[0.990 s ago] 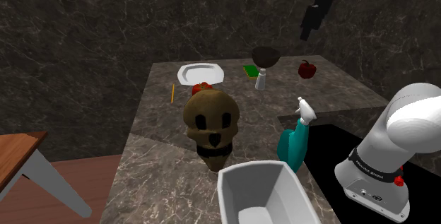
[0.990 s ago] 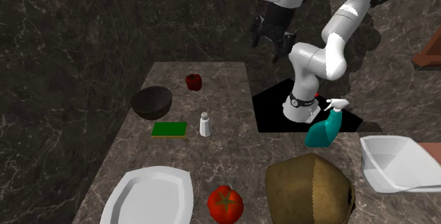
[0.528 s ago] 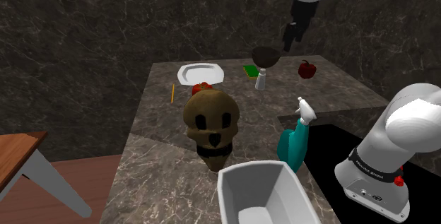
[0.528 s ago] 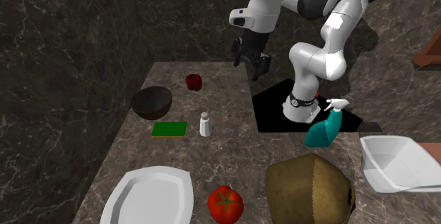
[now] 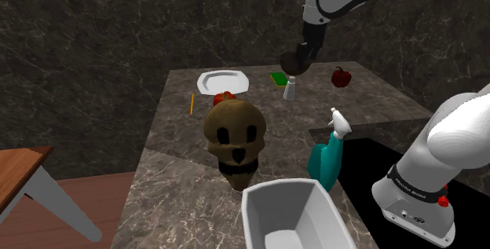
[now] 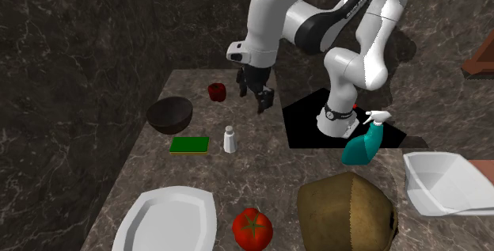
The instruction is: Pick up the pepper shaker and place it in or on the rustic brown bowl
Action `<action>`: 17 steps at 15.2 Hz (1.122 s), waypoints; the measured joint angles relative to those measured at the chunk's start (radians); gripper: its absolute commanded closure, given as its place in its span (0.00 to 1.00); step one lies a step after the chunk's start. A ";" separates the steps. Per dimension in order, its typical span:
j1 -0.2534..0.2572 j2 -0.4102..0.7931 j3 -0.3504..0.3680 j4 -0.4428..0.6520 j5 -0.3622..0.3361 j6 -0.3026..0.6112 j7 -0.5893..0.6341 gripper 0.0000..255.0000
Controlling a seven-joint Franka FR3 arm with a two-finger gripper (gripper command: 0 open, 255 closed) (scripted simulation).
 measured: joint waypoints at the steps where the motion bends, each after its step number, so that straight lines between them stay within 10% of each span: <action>1: -0.002 0.037 -0.004 0.016 0.002 0.018 -0.001 0.00; 17: -0.027 0.393 -0.041 0.100 0.024 0.260 -0.022 0.00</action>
